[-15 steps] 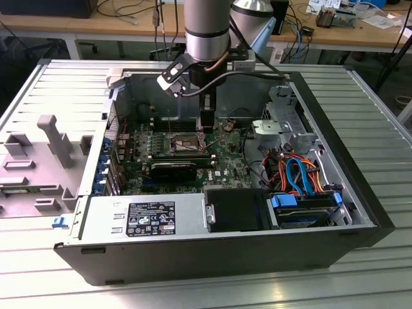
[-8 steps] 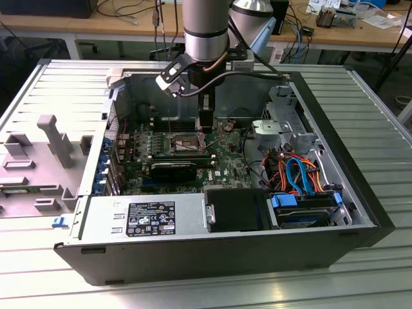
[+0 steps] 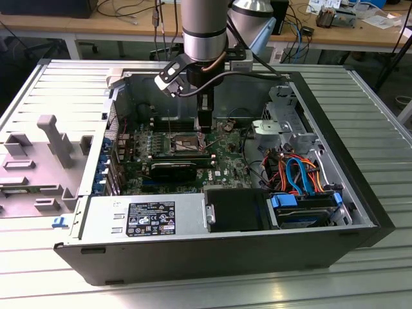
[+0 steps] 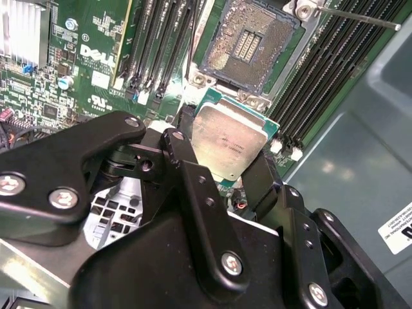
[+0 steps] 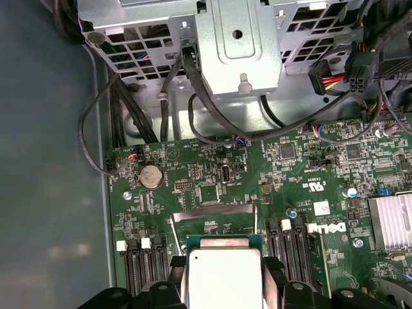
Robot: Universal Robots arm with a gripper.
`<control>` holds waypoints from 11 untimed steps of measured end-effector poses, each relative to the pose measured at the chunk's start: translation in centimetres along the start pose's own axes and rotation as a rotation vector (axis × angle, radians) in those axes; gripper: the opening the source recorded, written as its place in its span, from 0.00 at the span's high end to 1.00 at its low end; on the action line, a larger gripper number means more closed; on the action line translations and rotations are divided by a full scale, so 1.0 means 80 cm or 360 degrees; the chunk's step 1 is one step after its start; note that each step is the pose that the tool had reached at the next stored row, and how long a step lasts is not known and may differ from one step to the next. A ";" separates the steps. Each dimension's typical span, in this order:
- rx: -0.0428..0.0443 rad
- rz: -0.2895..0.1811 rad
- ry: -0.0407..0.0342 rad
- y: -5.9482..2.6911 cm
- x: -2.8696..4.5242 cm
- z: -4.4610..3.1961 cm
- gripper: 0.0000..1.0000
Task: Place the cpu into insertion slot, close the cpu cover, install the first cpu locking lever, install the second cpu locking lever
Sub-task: 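Place the cpu into insertion slot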
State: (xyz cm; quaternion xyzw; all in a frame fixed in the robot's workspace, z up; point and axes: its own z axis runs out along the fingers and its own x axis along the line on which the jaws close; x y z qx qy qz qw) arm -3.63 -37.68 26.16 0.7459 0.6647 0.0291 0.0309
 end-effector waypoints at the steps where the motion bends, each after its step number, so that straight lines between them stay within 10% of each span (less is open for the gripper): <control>1: 0.0000 0.0000 0.0000 0.000 0.0000 0.0000 0.45; 11: 0.0000 0.0000 0.0000 -0.014 -0.0016 -0.0011 0.45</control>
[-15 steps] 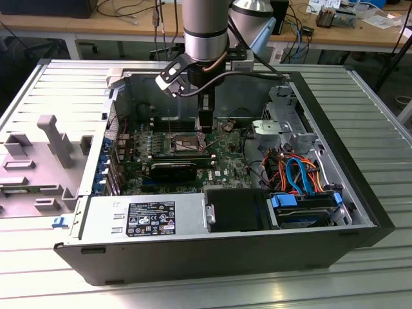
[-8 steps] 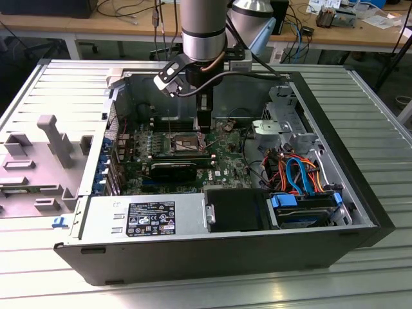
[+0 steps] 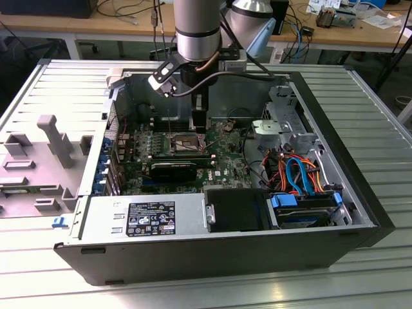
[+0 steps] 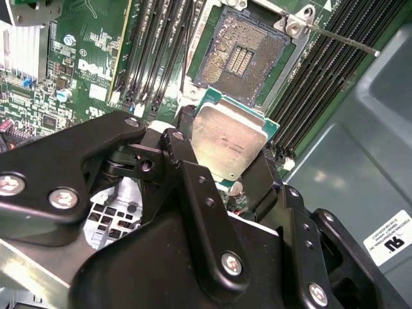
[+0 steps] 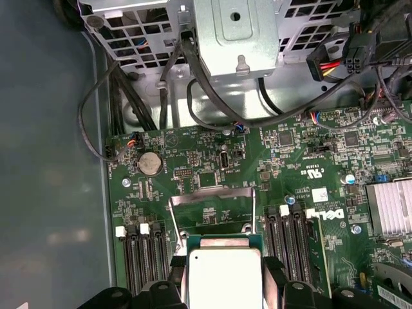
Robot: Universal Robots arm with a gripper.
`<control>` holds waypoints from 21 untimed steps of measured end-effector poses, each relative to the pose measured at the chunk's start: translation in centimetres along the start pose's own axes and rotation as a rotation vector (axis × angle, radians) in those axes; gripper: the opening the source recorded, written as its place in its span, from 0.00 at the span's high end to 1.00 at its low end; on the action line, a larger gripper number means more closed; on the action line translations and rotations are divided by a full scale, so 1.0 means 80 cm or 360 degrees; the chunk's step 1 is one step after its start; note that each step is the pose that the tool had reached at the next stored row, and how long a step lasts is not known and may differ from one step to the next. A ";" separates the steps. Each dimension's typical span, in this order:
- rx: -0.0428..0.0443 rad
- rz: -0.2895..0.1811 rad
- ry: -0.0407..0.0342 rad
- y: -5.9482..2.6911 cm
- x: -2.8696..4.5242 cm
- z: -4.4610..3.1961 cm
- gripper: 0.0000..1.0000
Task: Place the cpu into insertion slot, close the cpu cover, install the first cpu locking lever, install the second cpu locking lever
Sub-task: 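Place the cpu into insertion slot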
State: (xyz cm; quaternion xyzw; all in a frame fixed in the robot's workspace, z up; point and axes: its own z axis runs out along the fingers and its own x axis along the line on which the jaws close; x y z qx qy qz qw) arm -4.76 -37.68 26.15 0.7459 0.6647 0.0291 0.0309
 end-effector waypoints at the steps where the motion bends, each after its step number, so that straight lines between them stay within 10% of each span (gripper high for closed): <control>1: 0.0000 0.0000 0.0000 0.000 0.0000 0.0000 0.45; 21: 0.0000 0.0000 0.0000 -0.010 -0.0011 -0.0007 0.45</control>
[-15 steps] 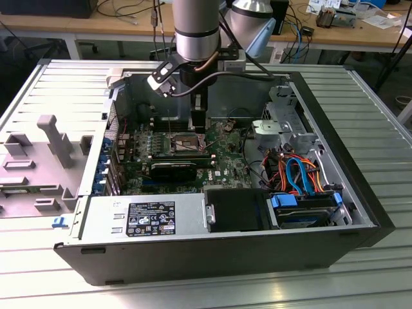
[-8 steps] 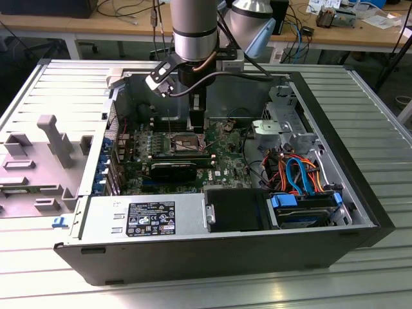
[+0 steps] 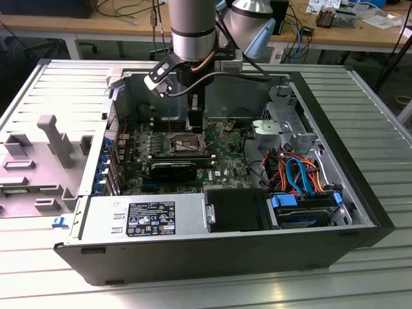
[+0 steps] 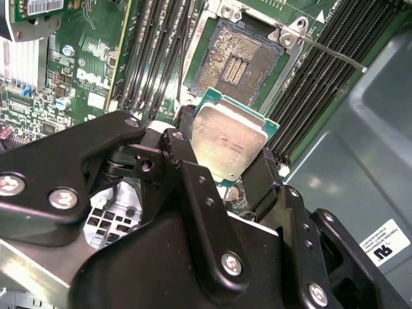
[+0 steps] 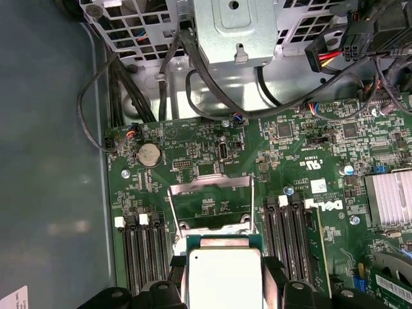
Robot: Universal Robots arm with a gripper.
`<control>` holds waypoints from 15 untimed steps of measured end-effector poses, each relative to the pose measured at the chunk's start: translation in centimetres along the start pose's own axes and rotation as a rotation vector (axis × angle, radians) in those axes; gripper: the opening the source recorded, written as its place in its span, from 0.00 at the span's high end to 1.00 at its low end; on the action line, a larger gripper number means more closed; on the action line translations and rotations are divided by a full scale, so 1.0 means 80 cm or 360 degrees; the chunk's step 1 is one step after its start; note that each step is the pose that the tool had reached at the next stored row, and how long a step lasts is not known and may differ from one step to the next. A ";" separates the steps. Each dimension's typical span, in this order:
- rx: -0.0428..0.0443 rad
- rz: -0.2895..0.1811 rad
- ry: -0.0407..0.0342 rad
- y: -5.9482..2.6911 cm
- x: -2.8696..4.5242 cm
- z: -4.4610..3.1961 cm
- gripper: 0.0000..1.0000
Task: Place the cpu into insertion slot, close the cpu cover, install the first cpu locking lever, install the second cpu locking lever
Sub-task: 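Place the cpu into insertion slot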
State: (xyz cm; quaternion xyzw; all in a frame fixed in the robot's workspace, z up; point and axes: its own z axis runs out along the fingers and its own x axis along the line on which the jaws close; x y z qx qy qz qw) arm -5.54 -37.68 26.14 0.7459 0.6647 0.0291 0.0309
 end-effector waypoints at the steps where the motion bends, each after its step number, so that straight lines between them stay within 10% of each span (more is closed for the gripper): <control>1: 0.0000 0.0000 0.0000 0.000 0.0000 0.0000 0.45; 15: 0.0000 0.0000 0.0000 -0.005 -0.0005 -0.0002 0.45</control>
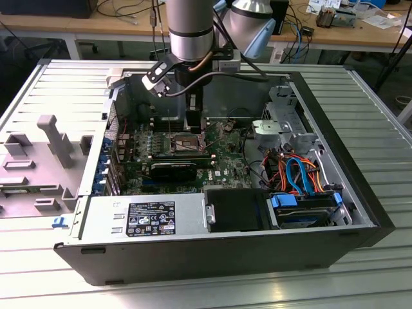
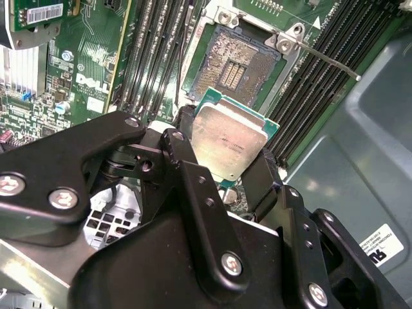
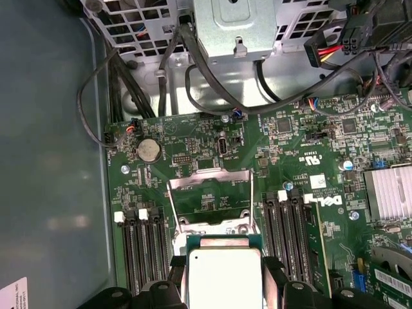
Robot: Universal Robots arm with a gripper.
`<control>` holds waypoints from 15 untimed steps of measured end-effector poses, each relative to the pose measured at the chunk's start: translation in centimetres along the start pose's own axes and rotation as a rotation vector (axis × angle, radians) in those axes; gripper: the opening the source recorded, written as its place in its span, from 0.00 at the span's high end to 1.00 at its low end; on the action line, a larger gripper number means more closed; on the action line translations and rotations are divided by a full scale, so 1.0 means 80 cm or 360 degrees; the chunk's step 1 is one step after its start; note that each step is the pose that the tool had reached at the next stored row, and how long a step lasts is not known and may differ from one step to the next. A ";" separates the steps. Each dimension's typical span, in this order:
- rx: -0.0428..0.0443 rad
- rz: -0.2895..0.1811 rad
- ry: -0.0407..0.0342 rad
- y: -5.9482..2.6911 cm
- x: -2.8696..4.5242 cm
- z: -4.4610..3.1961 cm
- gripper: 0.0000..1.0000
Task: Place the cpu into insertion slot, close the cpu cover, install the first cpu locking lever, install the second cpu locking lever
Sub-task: 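Place the cpu into insertion slot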
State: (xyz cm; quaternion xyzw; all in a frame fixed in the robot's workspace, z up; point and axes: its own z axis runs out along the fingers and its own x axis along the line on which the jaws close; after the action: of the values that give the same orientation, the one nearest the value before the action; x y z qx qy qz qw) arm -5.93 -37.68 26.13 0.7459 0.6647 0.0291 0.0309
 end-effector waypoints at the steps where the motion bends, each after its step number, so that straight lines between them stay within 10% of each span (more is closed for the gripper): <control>1: 0.0000 0.0000 0.0000 0.000 -0.0001 0.0000 0.45; 15: 0.0000 0.0000 0.0000 -0.006 -0.0007 -0.0002 0.45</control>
State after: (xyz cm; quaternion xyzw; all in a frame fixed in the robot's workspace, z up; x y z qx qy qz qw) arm -6.38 -37.68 26.11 0.7459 0.6647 0.0291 0.0309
